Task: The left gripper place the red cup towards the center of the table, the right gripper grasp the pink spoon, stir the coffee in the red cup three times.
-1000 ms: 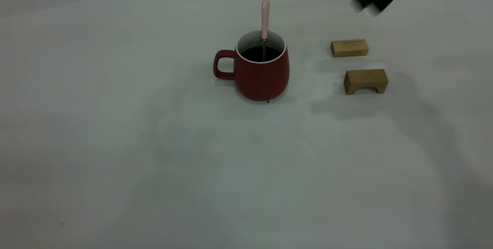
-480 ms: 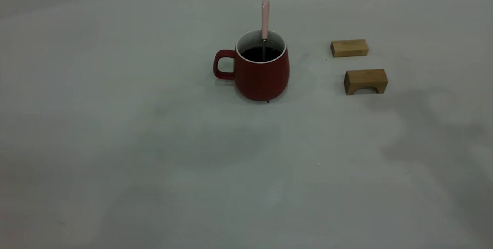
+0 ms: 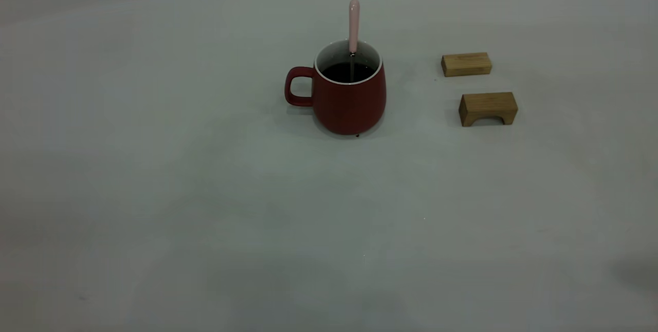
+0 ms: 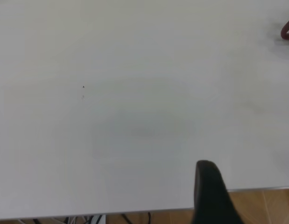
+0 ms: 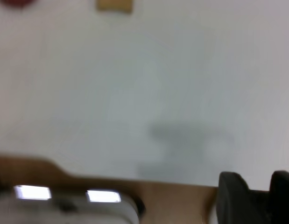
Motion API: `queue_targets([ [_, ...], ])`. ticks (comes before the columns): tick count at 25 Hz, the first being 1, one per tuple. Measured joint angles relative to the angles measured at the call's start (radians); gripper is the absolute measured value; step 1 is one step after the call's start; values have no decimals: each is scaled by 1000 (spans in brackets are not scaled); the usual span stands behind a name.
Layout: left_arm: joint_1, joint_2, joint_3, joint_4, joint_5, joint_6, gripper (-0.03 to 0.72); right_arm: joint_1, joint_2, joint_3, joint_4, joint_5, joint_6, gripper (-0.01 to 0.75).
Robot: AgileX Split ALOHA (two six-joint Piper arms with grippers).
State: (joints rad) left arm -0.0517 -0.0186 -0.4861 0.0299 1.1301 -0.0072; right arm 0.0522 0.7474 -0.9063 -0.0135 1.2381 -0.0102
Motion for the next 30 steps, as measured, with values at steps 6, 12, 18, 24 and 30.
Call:
queue_targets([
  [6,0,0,0,0,0,0,482,-127,-327,140,41,-57,1,211],
  [12,0,0,0,0,0,0,482,-127,-566,386,60,-166,1,218],
  [18,0,0,0,0,0,0,482,-127,-711,408,57,-192,-1,229],
  [24,0,0,0,1,0,0,482,-121,-727,430,44,-112,-6,232],
  [30,0,0,0,1,0,0,482,-121,-728,437,32,-110,-27,236],
])
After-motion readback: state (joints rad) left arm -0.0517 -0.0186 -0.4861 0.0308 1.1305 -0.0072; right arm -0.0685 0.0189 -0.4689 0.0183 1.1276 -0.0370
